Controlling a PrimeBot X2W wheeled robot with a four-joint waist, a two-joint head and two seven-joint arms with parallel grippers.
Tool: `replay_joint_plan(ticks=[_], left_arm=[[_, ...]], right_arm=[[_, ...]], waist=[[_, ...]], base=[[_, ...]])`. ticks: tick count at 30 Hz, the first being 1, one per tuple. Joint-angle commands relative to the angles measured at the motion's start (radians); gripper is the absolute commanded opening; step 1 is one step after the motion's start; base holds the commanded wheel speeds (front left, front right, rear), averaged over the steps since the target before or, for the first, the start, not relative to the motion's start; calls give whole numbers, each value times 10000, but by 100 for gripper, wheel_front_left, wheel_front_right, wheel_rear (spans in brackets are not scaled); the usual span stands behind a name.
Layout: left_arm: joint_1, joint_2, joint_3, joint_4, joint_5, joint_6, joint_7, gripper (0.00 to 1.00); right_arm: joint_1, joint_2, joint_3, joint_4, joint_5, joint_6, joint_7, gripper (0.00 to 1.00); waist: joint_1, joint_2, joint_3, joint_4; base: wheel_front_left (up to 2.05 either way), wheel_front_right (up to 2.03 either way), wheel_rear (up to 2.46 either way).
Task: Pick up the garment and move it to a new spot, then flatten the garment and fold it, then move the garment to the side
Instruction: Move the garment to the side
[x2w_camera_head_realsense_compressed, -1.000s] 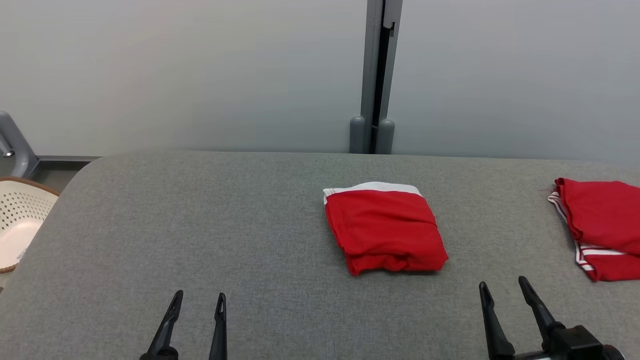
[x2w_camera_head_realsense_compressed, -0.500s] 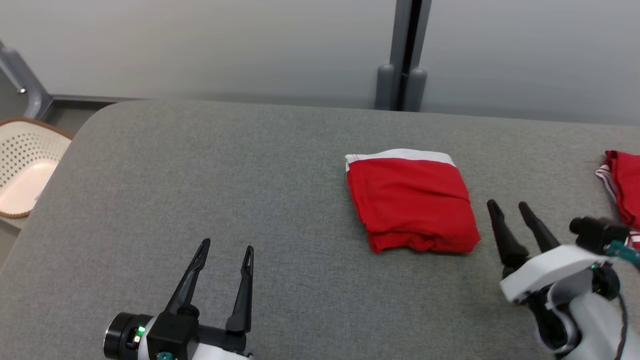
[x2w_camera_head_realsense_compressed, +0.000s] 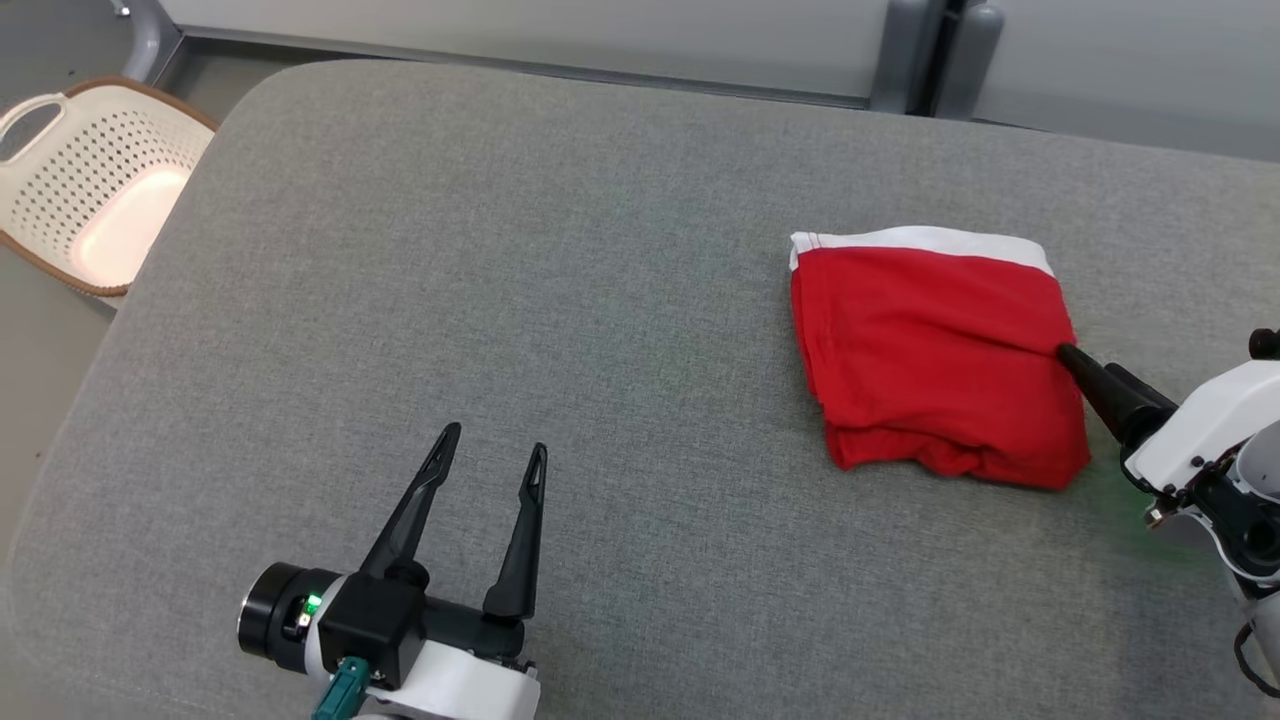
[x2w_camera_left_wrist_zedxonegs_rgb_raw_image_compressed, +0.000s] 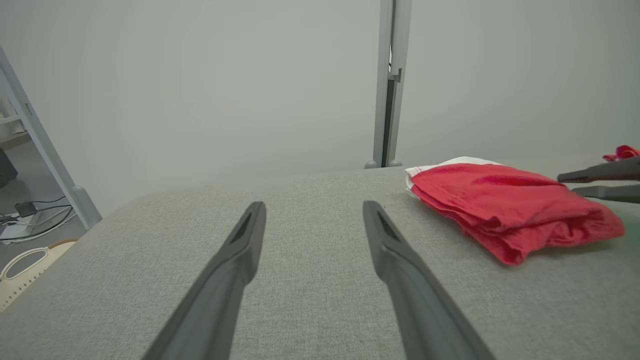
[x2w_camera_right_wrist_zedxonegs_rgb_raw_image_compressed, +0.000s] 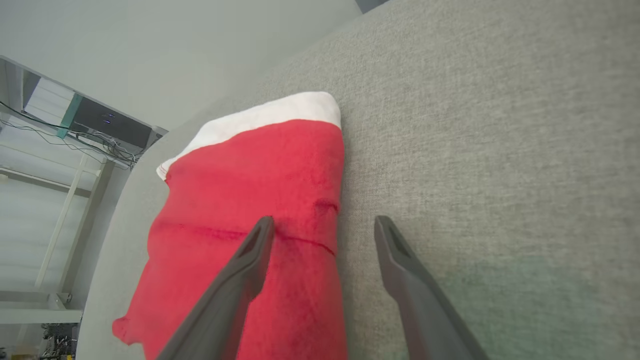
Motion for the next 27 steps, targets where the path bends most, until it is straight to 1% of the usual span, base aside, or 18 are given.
replay_joint_plan(ticks=[1,4,5,6,7,11,16,23,27], left_arm=[[-152,29,7,5,-20,-24,-14,100],[-280,29,-15,51,-33,-50,-14,100],[-376,27,-43,64,-23,-66,-14,100],[-395,29,-58,67,-10,-72,-14,100],[-432,31,-71,72,-5,-63,-14,100],[-507,31,7,48,77,-70,-14,100],[-512,29,174,8,234,-173,-14,100],[-763,30,404,-232,409,-356,-12,100],[-934,55,500,-259,500,-533,-14,100]], right_arm=[[-99,-40,6,18,91,-3,62,100],[-204,49,112,166,387,-3,340,100],[-267,82,204,156,475,-3,343,78],[-260,116,218,146,555,-3,274,23],[-253,140,290,58,607,-3,245,0],[-229,-31,527,-339,728,-3,-117,0],[-338,-572,924,-921,531,-3,-714,0],[-779,-1903,1362,-1795,-101,-3,-1168,0],[-871,-2699,1301,-2161,-351,-3,-1111,0]], waist=[[0,0,194,155],[0,0,332,187],[0,0,412,187],[0,0,443,182],[0,0,470,171],[0,0,505,-62],[0,0,547,-659],[0,0,995,-1696],[0,0,1256,-2173]], base=[[0,0,0],[0,0,0],[0,0,0],[0,0,0],[0,0,0],[0,0,0],[0,0,0],[0,0,0],[0,0,0]])
